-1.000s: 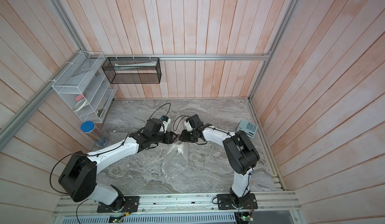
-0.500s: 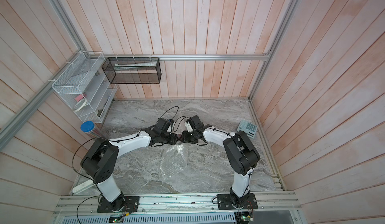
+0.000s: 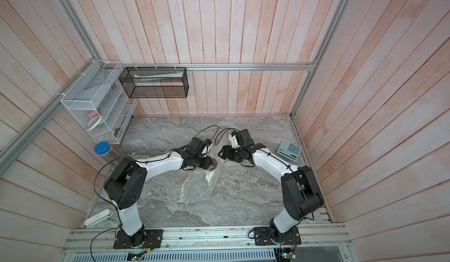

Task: Wrap mugs in bubble wrap
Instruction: Wrap the mug in bubble wrap.

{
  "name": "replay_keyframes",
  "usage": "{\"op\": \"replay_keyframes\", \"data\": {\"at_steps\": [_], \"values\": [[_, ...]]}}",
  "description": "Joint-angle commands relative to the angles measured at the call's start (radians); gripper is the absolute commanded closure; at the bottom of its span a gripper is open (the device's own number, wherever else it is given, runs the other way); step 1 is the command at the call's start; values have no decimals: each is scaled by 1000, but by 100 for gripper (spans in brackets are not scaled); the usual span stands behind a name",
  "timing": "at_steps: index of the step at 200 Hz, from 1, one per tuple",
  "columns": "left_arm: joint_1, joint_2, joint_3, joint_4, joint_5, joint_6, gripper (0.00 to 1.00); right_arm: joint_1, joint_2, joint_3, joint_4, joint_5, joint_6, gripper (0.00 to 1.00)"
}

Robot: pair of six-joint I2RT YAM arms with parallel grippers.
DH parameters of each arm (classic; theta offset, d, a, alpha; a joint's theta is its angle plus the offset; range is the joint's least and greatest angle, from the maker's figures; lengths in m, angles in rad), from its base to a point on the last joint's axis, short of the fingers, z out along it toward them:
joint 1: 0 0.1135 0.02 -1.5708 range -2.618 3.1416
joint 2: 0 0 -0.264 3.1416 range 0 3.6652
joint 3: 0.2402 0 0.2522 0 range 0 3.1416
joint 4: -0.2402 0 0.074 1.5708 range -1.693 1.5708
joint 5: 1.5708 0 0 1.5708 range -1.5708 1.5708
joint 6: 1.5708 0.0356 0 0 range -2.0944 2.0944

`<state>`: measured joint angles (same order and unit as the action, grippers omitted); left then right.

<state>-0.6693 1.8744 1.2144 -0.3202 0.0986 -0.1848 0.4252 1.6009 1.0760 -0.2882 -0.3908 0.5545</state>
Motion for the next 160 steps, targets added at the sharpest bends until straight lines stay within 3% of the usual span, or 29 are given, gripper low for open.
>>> {"op": "replay_keyframes", "data": {"at_steps": [1, 33, 112, 160], "values": [[-13, 51, 2, -68, -19, 74, 62, -68, 21, 31, 8, 59, -34, 25], [-15, 52, 5, -62, -12, 96, 62, -122, 120, 140, 48, 27, -64, 19], [-16, 78, 42, -66, -4, 142, 63, -134, 285, 280, 113, -4, -5, 19], [-19, 82, 43, -66, -2, 157, 63, -123, 382, 370, 71, -5, 5, 28]]}}
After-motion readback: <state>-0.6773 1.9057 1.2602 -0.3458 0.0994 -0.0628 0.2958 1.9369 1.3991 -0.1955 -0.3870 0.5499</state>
